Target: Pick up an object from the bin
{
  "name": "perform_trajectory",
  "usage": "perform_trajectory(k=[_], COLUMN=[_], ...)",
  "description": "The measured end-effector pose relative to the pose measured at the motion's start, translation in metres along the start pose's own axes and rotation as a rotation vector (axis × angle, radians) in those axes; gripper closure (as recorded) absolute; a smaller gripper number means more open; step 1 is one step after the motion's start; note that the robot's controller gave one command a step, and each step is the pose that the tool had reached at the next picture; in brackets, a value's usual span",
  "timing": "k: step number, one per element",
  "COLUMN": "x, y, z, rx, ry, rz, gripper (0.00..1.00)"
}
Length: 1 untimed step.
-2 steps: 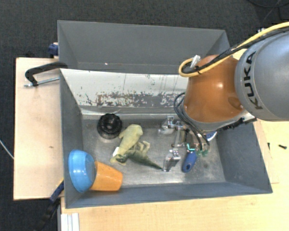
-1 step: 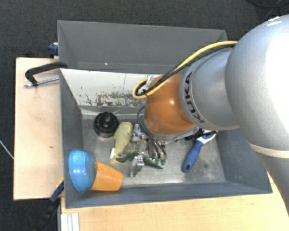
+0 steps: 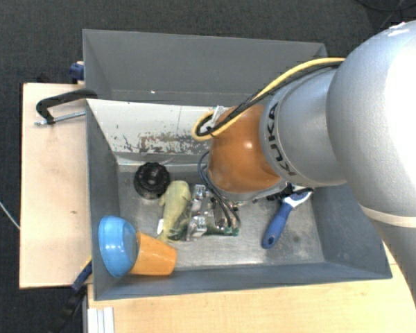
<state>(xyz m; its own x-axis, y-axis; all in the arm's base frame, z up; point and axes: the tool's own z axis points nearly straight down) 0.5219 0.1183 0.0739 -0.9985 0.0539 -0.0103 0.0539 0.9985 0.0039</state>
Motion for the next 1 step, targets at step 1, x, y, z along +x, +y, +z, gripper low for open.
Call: perform_trajectory(k=[1], x=[-0.0148], y=[-0.0034], z=[-0.1518], rx=[0.0], ry=[-0.003], rz=[-0.036], gripper=[1.0])
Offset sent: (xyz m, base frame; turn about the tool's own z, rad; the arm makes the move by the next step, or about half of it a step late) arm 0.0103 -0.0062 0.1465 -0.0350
